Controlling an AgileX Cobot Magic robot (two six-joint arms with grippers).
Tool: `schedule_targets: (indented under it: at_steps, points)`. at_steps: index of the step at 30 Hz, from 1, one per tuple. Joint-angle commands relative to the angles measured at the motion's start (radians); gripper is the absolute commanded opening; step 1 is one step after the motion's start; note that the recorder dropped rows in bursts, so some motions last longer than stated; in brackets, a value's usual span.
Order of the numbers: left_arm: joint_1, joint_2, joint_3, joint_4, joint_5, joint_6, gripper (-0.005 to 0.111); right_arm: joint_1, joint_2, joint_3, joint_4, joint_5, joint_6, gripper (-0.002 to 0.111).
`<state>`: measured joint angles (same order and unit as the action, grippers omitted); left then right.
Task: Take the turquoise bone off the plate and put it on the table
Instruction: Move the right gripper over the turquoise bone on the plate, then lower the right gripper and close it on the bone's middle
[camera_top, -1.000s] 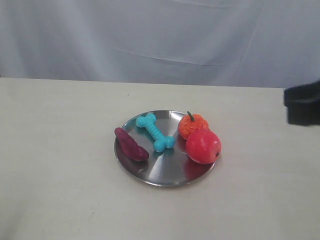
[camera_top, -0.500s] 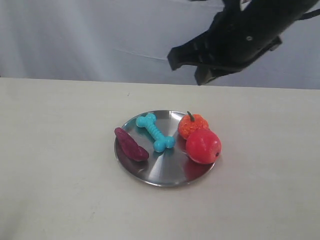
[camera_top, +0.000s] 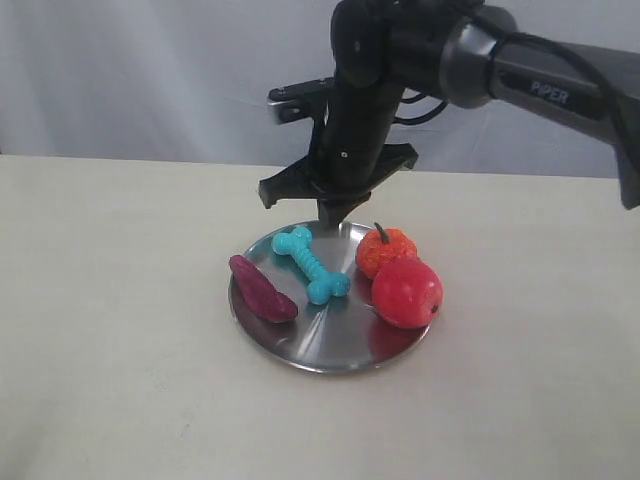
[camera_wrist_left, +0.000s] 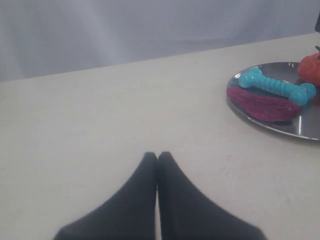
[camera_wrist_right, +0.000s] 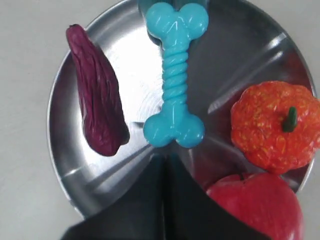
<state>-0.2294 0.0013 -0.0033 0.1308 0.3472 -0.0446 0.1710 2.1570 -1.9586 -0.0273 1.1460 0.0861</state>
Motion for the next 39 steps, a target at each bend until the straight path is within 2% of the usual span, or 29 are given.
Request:
schedule_targets:
  at_steps: [1,12,13,15,16,17,18,24,30,39]
  points:
    - [-0.002,-0.001,0.003,0.001,-0.001,0.0,0.0,-0.001,0.064,-0.059,-0.026,0.01,-0.006,-0.001]
    - [-0.002,-0.001,0.003,0.001,-0.001,0.0,0.0,-0.001,0.107,-0.064,-0.026,-0.046,-0.051,0.0]
    - [-0.002,-0.001,0.003,0.001,-0.001,0.0,0.0,-0.001,0.107,-0.064,-0.026,-0.046,-0.054,0.003]
    - [-0.002,-0.001,0.003,0.001,-0.001,0.0,0.0,-0.001,0.111,-0.064,-0.026,-0.046,-0.066,0.023]
    - [-0.002,-0.001,0.003,0.001,-0.001,0.0,0.0,-0.001,0.111,-0.064,-0.026,-0.049,-0.068,0.044]
    - [-0.002,-0.001,0.003,0.001,-0.001,0.0,0.0,-0.001,0.111,-0.064,-0.026,-0.053,-0.068,0.058]
    - [-0.002,-0.001,0.003,0.001,-0.001,0.0,0.0,-0.001,0.111,-0.064,-0.026,-0.056,-0.068,0.067]
    - [-0.002,-0.001,0.003,0.001,-0.001,0.0,0.0,-0.001,0.112,-0.064,-0.026,-0.1,-0.077,0.046]
    - [-0.002,-0.001,0.003,0.001,-0.001,0.0,0.0,-0.001,0.124,-0.064,-0.026,-0.138,-0.118,0.054]
    - [-0.002,-0.001,0.003,0.001,-0.001,0.0,0.0,-0.001,0.185,-0.064,-0.026,-0.217,-0.129,0.054]
